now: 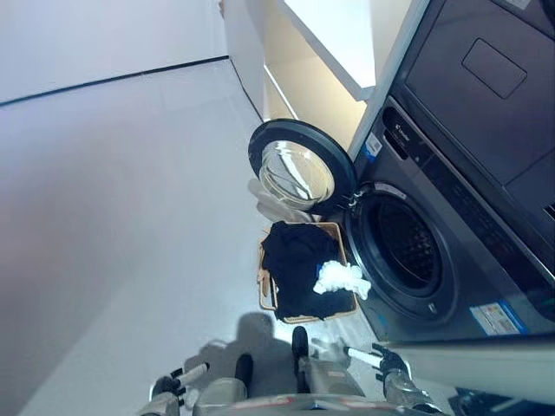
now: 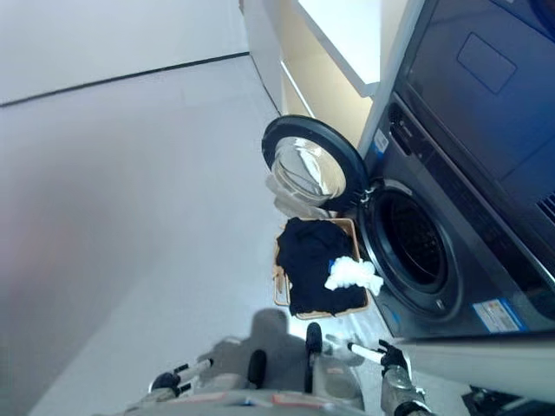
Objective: Put the clothes in the basket into the washing machine.
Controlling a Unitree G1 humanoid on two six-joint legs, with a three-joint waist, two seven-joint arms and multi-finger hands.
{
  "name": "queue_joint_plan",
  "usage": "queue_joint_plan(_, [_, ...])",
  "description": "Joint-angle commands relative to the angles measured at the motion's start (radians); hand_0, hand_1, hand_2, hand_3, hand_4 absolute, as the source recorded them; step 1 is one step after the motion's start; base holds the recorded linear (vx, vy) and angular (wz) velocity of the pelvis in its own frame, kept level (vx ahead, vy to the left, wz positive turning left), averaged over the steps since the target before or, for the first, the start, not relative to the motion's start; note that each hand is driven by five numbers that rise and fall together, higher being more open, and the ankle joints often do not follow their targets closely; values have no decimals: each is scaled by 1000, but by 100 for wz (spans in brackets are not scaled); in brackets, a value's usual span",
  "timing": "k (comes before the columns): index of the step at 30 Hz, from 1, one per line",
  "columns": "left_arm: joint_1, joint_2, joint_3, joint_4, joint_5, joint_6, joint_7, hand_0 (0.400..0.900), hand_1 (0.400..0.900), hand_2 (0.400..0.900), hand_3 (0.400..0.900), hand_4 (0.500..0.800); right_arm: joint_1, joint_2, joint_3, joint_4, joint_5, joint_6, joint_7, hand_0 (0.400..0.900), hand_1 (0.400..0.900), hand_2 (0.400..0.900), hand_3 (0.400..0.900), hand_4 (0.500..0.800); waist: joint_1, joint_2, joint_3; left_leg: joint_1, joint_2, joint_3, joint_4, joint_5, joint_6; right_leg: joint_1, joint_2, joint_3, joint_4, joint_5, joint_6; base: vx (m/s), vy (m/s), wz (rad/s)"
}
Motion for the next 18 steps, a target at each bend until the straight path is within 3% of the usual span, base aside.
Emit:
queue_joint_plan(1, [-26,10,-10,-22,-13,-22,17,900,900,900,900,800,-63,-83,0,-75,-24,-43,-40,900,900,900,900,800,3,22,63,-43,-8,57,215,10,-11,-100,-9,32,195,-167,66,116,-356,34])
queue_joint_plan(2, [-28,5,-14,-21,-14,-21,18,900,900,900,900,800,-68,-85,1,-74,-27,-44,-47,900,900,900,900,800,6,21,78,-83,-5,73,273,26,-14,-87,-12,23,196,-174,58,91,-292,28])
queue_joint_plan(3, [-26,0,-20,-19,-20,-19,22,900,900,900,900,800,-78,-89,-1,-70,-30,-42,-67,900,900,900,900,800,4,24,90,-109,13,126,254,29,-8,-74,-12,8,200,-197,46,93,-292,27])
queue_joint_plan(4, [-26,0,-20,-19,-20,-19,22,900,900,900,900,800,-78,-89,-1,-70,-30,-42,-67,900,900,900,900,800,4,24,91,-108,13,126,253,29,-7,-73,-12,9,200,-198,46,96,-247,27])
queue_joint_plan(6, [-28,-11,-41,-25,-10,-15,32,900,900,900,900,800,-103,-105,-2,-67,-33,-41,-96,900,900,900,900,800,1,41,100,-136,16,176,62,31,0,-57,-9,-22,186,-208,49,79,-166,34])
queue_joint_plan(7, [-28,-11,-41,-25,-10,-15,32,900,900,900,900,800,-103,-105,-2,-67,-33,-41,-96,900,900,900,900,800,0,41,102,-132,15,176,58,33,0,-55,-10,-22,185,-208,49,82,-189,38])
queue_joint_plan(8, [-30,-4,-48,-32,4,-16,40,900,900,900,900,800,-124,-124,25,-79,-65,-40,-104,900,900,900,900,800,5,54,110,-163,21,167,-27,99,-11,-67,3,-41,196,-215,48,69,-99,4])
queue_joint_plan(18, [-77,47,-63,-67,-1,-42,59,900,900,900,900,800,-314,-190,142,-125,-185,-26,-122,900,900,900,900,800,32,62,148,-159,15,194,-101,97,8,-169,10,-19,243,-213,54,16,23,-9])
